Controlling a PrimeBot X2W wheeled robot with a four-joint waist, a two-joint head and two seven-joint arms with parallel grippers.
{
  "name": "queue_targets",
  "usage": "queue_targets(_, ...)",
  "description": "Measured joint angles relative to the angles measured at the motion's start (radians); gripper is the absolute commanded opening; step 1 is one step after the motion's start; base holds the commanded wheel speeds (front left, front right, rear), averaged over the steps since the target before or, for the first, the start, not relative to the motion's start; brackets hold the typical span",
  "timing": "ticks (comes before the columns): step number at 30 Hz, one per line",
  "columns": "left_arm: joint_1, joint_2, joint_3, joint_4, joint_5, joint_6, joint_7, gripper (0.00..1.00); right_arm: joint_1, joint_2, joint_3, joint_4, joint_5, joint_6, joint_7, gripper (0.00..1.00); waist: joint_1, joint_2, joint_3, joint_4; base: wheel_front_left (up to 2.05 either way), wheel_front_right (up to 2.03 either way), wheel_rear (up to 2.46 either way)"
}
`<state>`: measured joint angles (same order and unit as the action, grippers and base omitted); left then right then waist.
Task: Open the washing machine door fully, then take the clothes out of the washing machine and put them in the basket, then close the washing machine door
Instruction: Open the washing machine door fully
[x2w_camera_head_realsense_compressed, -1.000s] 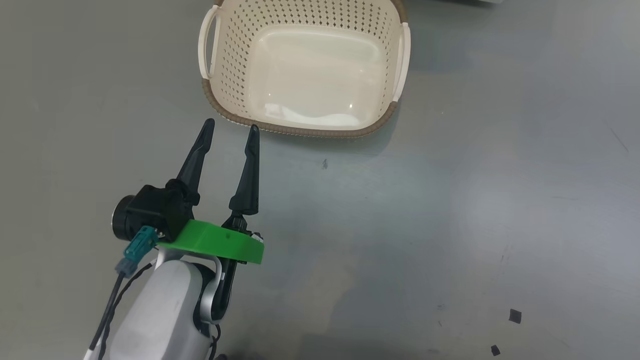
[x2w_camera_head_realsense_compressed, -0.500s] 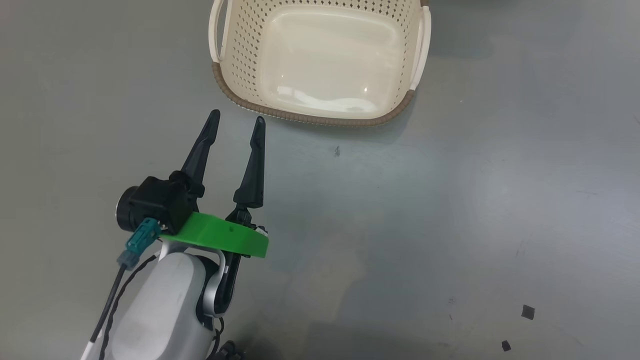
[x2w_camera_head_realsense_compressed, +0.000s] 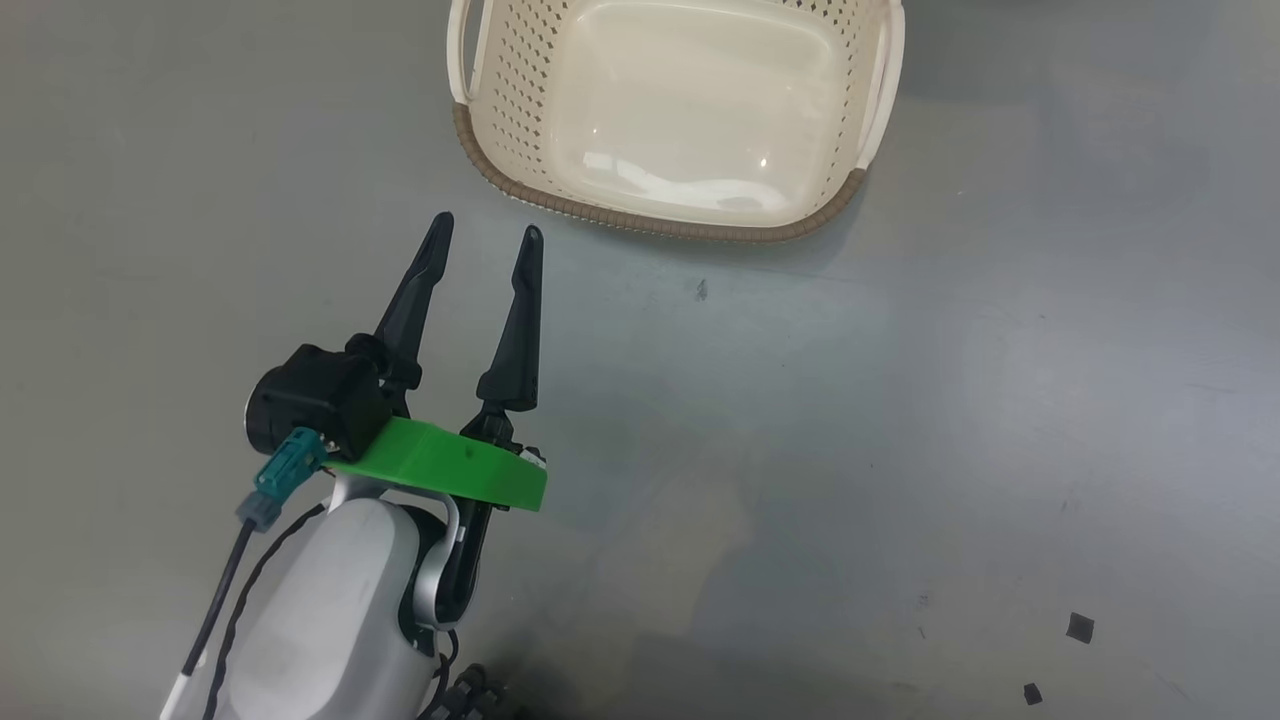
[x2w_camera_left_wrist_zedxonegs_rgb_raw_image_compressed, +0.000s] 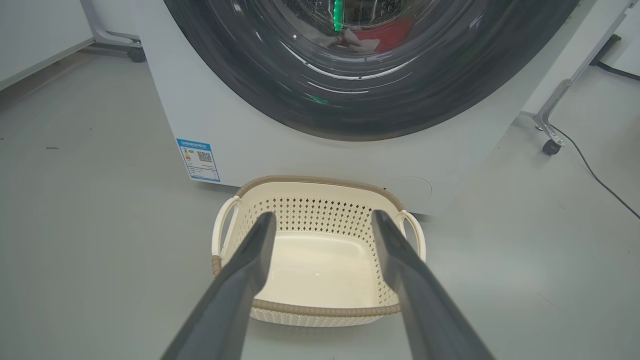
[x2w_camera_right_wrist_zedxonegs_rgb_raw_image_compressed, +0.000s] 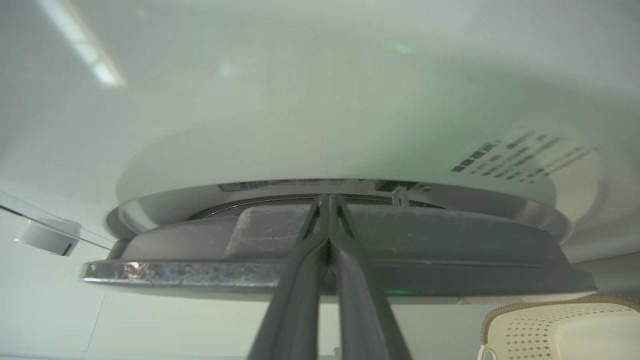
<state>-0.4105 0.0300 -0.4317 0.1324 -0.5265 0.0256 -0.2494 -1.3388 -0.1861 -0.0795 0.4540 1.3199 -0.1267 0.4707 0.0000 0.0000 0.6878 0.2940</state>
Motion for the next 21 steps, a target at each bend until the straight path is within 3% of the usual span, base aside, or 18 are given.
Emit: queue_targets(21,-0.001,-0.001,-0.02,0.009,0.0,0.006,0.0,1.0,-0.089,0.004,-0.08,0.179,0.12,-0.001,0.108,0.0,0.0,0.0,0.004,0.01,0.0,0.0,0.0)
